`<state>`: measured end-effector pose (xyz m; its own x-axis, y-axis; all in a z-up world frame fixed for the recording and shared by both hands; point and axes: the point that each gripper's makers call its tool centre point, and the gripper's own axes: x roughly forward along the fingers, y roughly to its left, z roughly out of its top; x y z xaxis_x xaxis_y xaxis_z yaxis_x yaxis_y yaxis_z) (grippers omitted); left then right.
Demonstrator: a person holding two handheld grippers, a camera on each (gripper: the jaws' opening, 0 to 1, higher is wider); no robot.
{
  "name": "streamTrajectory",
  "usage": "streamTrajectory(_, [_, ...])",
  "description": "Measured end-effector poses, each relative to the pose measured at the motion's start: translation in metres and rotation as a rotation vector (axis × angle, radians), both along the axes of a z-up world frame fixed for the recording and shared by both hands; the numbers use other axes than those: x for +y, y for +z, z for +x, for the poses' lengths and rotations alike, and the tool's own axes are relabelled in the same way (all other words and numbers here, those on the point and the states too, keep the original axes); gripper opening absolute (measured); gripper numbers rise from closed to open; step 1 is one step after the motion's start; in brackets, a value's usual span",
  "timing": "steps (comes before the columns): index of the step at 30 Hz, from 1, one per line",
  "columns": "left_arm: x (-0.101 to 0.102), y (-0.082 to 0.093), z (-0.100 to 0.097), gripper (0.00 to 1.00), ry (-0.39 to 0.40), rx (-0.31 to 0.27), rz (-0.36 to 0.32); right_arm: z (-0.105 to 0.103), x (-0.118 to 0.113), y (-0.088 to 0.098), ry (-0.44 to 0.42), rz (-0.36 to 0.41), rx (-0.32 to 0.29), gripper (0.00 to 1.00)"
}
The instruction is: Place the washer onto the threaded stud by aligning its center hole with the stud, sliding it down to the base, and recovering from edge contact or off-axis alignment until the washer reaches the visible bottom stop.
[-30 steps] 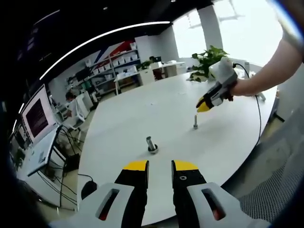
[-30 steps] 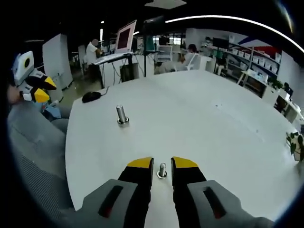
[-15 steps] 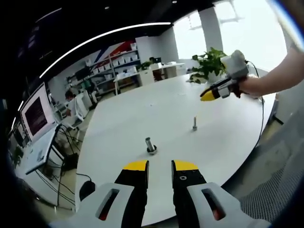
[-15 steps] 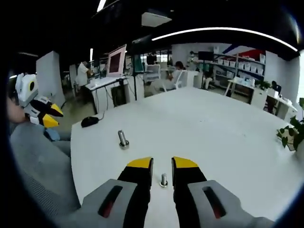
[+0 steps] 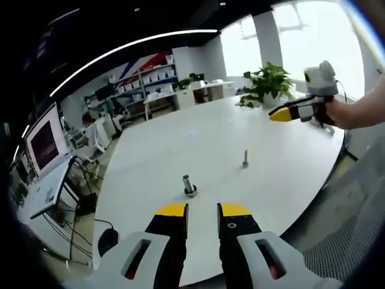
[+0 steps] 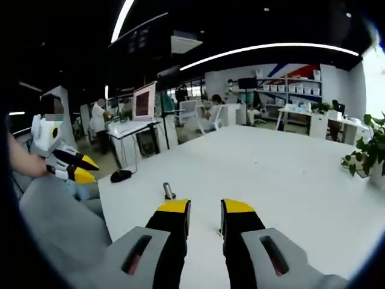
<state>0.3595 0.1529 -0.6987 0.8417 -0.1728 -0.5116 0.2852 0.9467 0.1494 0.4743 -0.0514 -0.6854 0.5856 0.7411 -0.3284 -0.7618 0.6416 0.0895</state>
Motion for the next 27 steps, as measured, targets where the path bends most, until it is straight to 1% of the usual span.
streamTrajectory(3, [0.000, 0.000, 0.000, 0.17, 0.000, 0.002, 0.001, -0.015, 0.000, -0.002, 0.007, -0.017, -0.011, 0.22])
streamTrajectory(4, [0.000, 0.000, 0.000, 0.17, 0.000, 0.002, 0.000, -0.018, -0.001, -0.002, 0.002, -0.008, -0.005, 0.22])
streamTrajectory(5, [0.000, 0.000, 0.000, 0.17, 0.000, 0.002, -0.001, -0.023, -0.002, -0.001, -0.004, 0.018, 0.020, 0.22])
streamTrajectory(7, [0.000, 0.000, 0.000, 0.17, -0.002, 0.002, -0.001, -0.028, -0.003, 0.000, -0.006, 0.019, 0.020, 0.23])
streamTrajectory(9, [-0.001, 0.000, 0.000, 0.17, -0.006, 0.004, -0.002, -0.036, -0.002, 0.005, 0.003, 0.059, 0.036, 0.22])
streamTrajectory(11, [-0.001, -0.001, 0.000, 0.17, -0.006, 0.006, -0.003, -0.041, -0.004, 0.007, -0.004, 0.054, 0.031, 0.23])
streamTrajectory(12, [-0.001, -0.001, -0.001, 0.17, -0.006, 0.008, -0.005, -0.045, -0.004, 0.010, -0.003, 0.069, 0.024, 0.24])
streamTrajectory(14, [-0.001, -0.001, -0.001, 0.17, -0.004, 0.009, -0.008, -0.047, -0.007, 0.012, -0.016, 0.071, 0.021, 0.27])
streamTrajectory(16, [-0.001, -0.001, -0.001, 0.17, -0.003, 0.009, -0.008, -0.051, -0.009, 0.016, -0.029, 0.101, 0.020, 0.29])
streamTrajectory(17, [-0.001, -0.002, -0.001, 0.17, -0.003, 0.010, -0.008, -0.053, -0.010, 0.019, -0.033, 0.113, 0.000, 0.31])
streamTrajectory(18, [-0.001, -0.002, -0.001, 0.17, -0.003, 0.009, -0.009, -0.054, -0.012, 0.021, -0.043, 0.110, -0.017, 0.33])
streamTrajectory(19, [-0.001, -0.001, -0.001, 0.17, -0.003, 0.008, -0.010, -0.057, -0.013, 0.019, -0.044, 0.085, -0.011, 0.35])
streamTrajectory(20, [-0.001, -0.001, -0.001, 0.17, -0.003, 0.008, -0.010, -0.060, -0.015, 0.015, -0.051, 0.062, 0.020, 0.37])
streamTrajectory(21, [-0.001, -0.002, -0.001, 0.17, -0.004, 0.008, -0.009, -0.060, -0.018, 0.017, -0.061, 0.056, 0.022, 0.38])
streamTrajectory(22, [-0.001, -0.001, -0.001, 0.17, -0.005, 0.008, -0.009, -0.061, -0.020, 0.021, -0.065, 0.064, 0.011, 0.38])
streamTrajectory(24, [-0.001, 0.000, -0.001, 0.17, -0.003, 0.004, -0.012, -0.062, -0.028, 0.029, -0.102, 0.095, 0.017, 0.37])
streamTrajectory(25, [-0.001, 0.001, 0.000, 0.17, -0.002, 0.000, -0.012, -0.063, -0.033, 0.031, -0.125, 0.088, 0.019, 0.37])
streamTrajectory(27, [0.000, 0.001, 0.000, 0.17, 0.004, -0.003, -0.018, -0.068, -0.035, 0.033, -0.123, 0.090, 0.025, 0.37])
